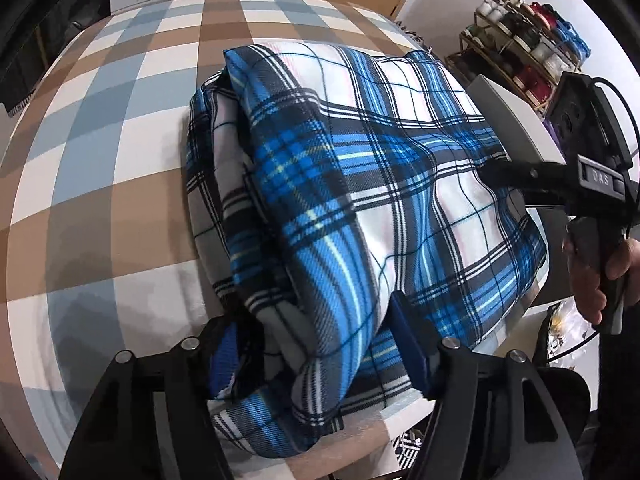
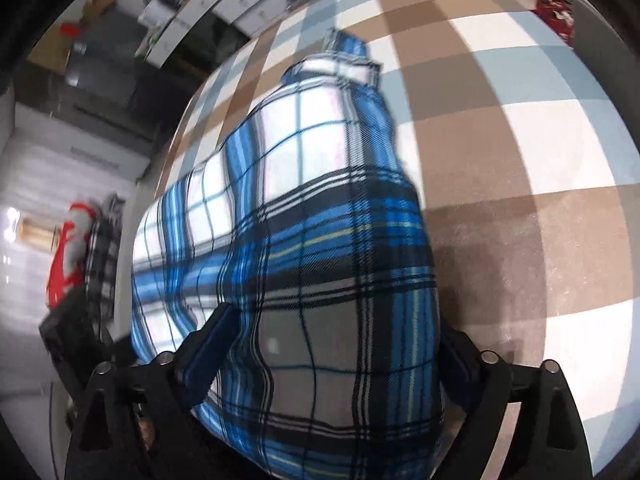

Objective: Fold large clothes

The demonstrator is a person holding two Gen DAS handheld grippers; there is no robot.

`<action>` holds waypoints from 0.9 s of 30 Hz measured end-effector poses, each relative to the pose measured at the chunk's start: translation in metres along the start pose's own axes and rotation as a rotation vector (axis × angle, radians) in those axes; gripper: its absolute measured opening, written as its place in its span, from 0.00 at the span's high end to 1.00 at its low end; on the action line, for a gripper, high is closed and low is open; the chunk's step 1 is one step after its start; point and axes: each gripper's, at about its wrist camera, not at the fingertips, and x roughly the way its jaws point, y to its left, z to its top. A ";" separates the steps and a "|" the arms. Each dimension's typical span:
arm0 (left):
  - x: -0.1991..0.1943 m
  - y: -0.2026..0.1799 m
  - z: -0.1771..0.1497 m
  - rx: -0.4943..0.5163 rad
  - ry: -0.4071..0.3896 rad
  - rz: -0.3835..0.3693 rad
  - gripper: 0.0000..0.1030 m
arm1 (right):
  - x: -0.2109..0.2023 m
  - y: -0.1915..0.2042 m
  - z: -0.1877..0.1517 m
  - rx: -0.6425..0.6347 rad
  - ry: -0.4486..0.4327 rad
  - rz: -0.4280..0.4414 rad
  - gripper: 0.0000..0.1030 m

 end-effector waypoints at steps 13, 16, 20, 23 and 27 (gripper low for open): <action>0.007 0.014 0.035 -0.028 0.030 -0.190 0.56 | 0.002 0.008 -0.011 -0.094 -0.020 0.064 0.25; 0.005 0.034 0.042 -0.127 0.037 -0.315 0.76 | -0.010 -0.006 -0.014 -0.042 -0.059 0.142 0.50; -0.003 0.058 0.044 -0.247 0.023 -0.475 0.79 | -0.011 -0.011 -0.024 -0.029 -0.063 0.232 0.55; -0.012 0.071 0.042 -0.289 0.009 -0.502 0.79 | -0.004 -0.016 -0.033 0.006 -0.027 0.353 0.53; -0.003 0.080 0.036 -0.321 0.056 -0.394 0.61 | 0.008 -0.024 -0.035 0.086 0.034 0.419 0.46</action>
